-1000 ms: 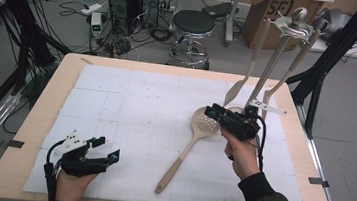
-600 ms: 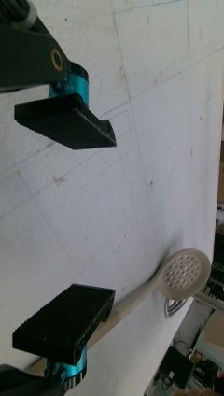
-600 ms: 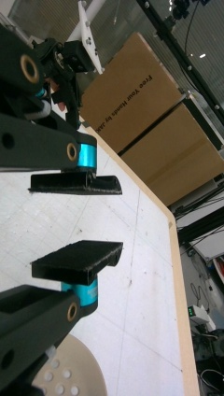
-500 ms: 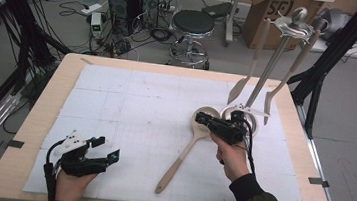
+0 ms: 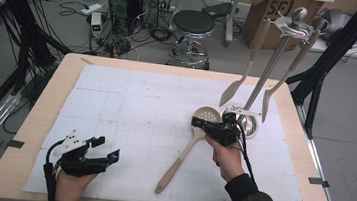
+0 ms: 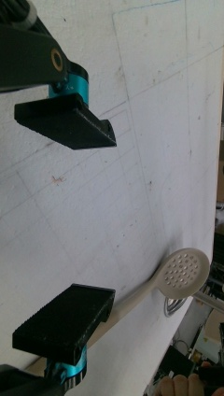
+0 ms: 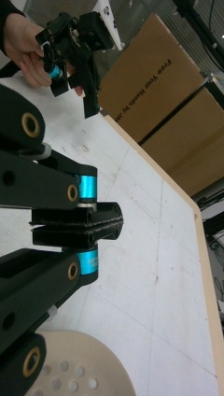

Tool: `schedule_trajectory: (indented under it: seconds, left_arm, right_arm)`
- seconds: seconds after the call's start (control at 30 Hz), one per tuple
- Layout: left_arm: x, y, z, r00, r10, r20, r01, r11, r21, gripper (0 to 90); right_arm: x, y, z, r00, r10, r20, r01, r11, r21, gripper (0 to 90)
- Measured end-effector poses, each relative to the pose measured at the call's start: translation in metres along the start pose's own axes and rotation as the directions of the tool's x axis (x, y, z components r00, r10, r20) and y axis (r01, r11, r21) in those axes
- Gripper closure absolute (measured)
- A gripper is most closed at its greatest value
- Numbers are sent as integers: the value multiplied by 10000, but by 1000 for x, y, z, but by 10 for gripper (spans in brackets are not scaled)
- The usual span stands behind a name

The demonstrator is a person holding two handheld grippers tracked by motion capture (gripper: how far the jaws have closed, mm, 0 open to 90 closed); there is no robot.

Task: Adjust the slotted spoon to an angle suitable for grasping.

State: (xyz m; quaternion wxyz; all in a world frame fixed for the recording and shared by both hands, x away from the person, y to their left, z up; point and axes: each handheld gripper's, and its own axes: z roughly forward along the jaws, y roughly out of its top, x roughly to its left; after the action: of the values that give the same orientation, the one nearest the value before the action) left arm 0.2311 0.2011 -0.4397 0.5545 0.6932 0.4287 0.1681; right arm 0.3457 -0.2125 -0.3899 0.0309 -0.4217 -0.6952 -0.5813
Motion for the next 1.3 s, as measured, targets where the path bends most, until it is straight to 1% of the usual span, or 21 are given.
schedule_trajectory:
  seconds: [0.13,0.2,0.23,0.27,0.3,0.37,0.43,0.5,0.6,0.67,0.73,0.77,0.9,1.07,1.1,1.13,1.17,1.2,1.27,1.3]
  left_arm:
    - [0,0,0,10000,-51,10,51,10000,-9,230]
    - [0,0,0,10000,-35,19,35,10000,-2,230]
    - [0,0,0,10000,-38,20,38,10000,-8,230]
    - [0,0,0,10000,-36,18,36,10000,-6,230]
    - [0,0,0,10000,-46,8,46,10000,-9,230]
    - [0,0,0,10000,-14,45,14,10000,-15,229]
    - [0,0,0,10000,15,47,-15,10000,7,230]
    - [0,0,0,10000,-39,28,39,10000,5,230]
    - [0,0,0,10000,-20,41,20,10000,-17,230]
    - [0,0,0,10000,-31,28,31,10000,-15,230]
    - [0,0,0,10000,-21,36,21,10000,7,230]
    - [0,0,0,10000,-29,34,29,10000,-17,230]
    - [1,0,0,10000,-12,39,12,10000,-25,230]
    - [1,0,0,10000,-23,48,23,10000,-23,230]
    - [1,0,0,10000,-22,38,22,10000,-17,230]
    - [1,0,-1,10000,-40,26,40,10000,-14,230]
    - [1,0,-1,10000,-57,18,57,10000,-27,230]
    - [1,0,-1,10000,-44,16,44,10000,-34,230]
    - [1,0,-1,10000,-43,14,43,10000,-41,230]
    - [1,0,0,10000,-36,15,36,10000,-36,230]
  right_arm:
    - [-1,-3,4,10000,4,-20,-4,9999,150,900]
    - [-1,-5,6,9999,-85,83,83,9996,272,900]
    - [-2,-7,7,10000,-36,88,34,9997,240,900]
    - [-4,-10,7,9998,175,6,-175,9998,128,900]
    - [-7,-13,8,9992,394,74,-395,9991,165,900]
    - [-14,-20,10,9982,499,328,-510,9981,353,900]
    - [-20,-25,11,9965,709,435,-726,9966,378,900]
    - [-24,-27,13,9957,726,582,-755,9959,507,900]
    - [-27,-28,18,9954,733,623,-776,9946,692,900]
    - [-29,-30,22,9932,876,772,-942,9917,878,900]
    - [-30,-32,26,9929,818,865,-907,9903,1051,900]
    - [-31,-33,27,9922,884,881,-984,9884,1160,900]
    - [-34,-36,34,9905,932,1012,-1060,9859,1297,900]
    - [-38,-40,43,9872,859,1341,-1072,9811,1610,900]
    - [-38,-41,46,9856,805,1489,-1061,9793,1726,900]
    - [-38,-41,47,9849,723,1571,-1009,9779,1829,900]
    - [-38,-42,48,9833,762,1655,-1073,9763,1880,900]
    - [-39,-42,49,9830,715,1694,-1036,9766,1886,900]
    - [-39,-42,49,9797,681,1886,-1054,9750,1957,900]
    - [-39,-42,48,9786,592,1973,-995,9745,2012,900]
